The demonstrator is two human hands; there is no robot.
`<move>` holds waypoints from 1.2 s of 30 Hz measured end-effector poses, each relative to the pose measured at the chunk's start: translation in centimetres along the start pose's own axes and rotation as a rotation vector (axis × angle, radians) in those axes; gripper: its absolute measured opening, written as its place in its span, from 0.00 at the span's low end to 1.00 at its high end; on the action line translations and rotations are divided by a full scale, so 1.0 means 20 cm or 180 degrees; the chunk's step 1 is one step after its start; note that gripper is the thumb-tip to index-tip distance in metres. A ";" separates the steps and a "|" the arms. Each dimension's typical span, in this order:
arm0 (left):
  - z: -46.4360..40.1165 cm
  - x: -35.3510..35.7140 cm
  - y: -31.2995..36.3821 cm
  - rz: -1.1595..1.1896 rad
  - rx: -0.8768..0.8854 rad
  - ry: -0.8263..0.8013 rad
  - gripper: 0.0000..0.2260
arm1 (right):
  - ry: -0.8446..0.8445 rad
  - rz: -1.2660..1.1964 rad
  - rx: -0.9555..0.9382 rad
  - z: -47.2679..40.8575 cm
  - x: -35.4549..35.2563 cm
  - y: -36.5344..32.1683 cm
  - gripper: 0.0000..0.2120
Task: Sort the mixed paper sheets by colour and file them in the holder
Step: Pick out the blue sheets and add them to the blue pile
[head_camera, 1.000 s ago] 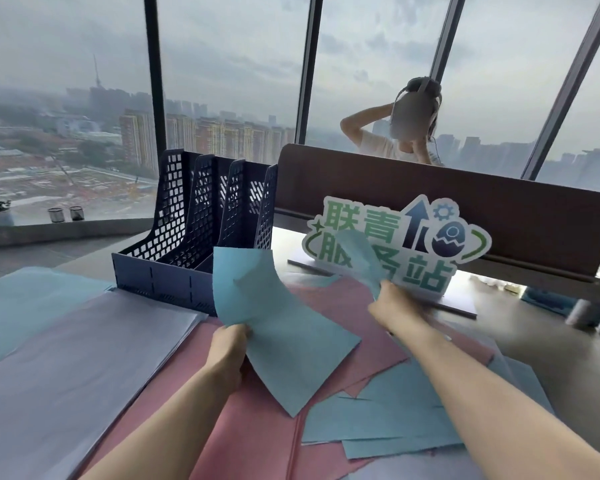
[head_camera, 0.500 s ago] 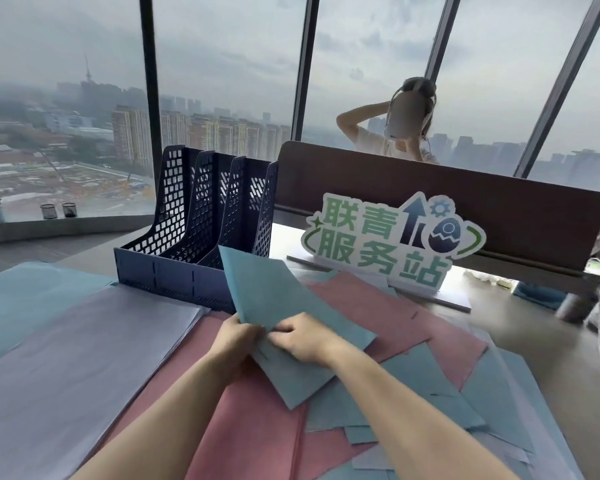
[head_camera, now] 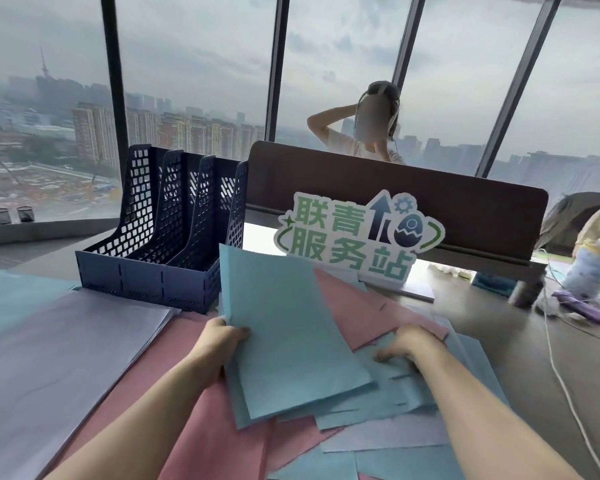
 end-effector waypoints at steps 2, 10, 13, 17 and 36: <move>0.01 -0.01 0.00 0.0101 -0.0036 0.0110 0.10 | -0.0052 -0.0131 -0.0007 0.00 0.00 0.01 0.31; 0.01 -0.02 -0.01 0.0245 -0.0116 0.0135 0.09 | 0.0008 -0.1823 -0.0221 -0.09 0.04 0.08 0.15; 0.01 -0.03 -0.01 0.0224 -0.0146 0.0150 0.10 | 0.0471 -0.2221 -0.0332 -0.09 -0.01 0.16 0.11; 0.02 -0.03 0.00 0.0232 -0.0159 0.0160 0.10 | 0.0913 -0.2715 -0.0127 -0.10 -0.06 0.26 0.04; 0.03 -0.03 0.03 0.0084 -0.0298 0.0105 0.09 | 0.1696 -0.2999 -0.0276 0.07 -0.32 0.42 0.06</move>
Point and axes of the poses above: each hand's wrist, its own z-axis away from the middle knuckle, its own x-axis out of the palm, y = z × x, the point moved 2 cm from there along -z, towards the middle knuckle, and after that the axes turned 12 degrees about x, right-handed, at the moved point
